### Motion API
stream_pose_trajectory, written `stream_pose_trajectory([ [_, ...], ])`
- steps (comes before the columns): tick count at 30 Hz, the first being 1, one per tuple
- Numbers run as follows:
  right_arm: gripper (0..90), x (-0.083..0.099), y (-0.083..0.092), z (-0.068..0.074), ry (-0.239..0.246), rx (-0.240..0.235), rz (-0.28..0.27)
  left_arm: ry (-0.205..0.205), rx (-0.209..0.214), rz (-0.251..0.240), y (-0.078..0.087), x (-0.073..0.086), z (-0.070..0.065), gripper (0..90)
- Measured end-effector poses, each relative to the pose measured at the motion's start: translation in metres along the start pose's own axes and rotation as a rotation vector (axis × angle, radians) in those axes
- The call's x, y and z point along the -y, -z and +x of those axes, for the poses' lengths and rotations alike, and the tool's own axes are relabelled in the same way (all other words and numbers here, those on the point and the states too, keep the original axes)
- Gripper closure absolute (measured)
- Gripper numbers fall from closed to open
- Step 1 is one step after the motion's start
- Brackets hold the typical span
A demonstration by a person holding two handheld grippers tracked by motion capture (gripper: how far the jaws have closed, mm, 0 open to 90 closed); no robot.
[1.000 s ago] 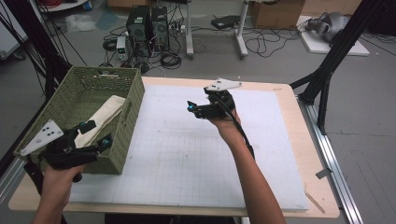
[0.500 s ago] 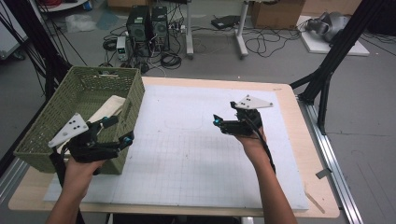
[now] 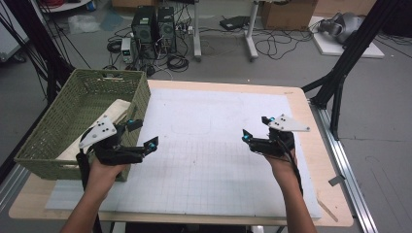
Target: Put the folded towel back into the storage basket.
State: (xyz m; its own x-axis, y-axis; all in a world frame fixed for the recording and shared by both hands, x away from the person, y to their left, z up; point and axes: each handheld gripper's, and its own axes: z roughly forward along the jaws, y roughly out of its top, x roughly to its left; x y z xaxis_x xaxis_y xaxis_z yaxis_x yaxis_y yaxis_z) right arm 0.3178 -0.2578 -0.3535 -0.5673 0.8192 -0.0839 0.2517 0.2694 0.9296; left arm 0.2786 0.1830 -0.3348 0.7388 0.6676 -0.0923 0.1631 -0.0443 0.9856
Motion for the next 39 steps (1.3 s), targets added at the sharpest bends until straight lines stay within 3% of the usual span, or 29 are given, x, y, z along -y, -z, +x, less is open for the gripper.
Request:
stream_pose_trajectory([
  [8, 16.1, 0.022, 0.016, -0.002, -0.005, 0.046, -0.011, -0.007, 0.014, 0.023, -0.017, 0.007, 0.001, 17.0],
  [15, 16.1, 0.04, 0.026, -0.009, -0.015, 0.092, 0.018, -0.015, 0.025, 0.027, -0.032, 0.019, -0.005, 17.0],
  [23, 16.1, 0.046, 0.039, -0.017, -0.026, 0.129, 0.023, -0.027, 0.048, 0.062, -0.047, 0.036, -0.013, 17.2],
  [39, 16.1, 0.049, 0.034, -0.014, -0.018, 0.119, 0.042, -0.041, 0.045, 0.085, -0.054, 0.052, -0.019, 17.3],
])
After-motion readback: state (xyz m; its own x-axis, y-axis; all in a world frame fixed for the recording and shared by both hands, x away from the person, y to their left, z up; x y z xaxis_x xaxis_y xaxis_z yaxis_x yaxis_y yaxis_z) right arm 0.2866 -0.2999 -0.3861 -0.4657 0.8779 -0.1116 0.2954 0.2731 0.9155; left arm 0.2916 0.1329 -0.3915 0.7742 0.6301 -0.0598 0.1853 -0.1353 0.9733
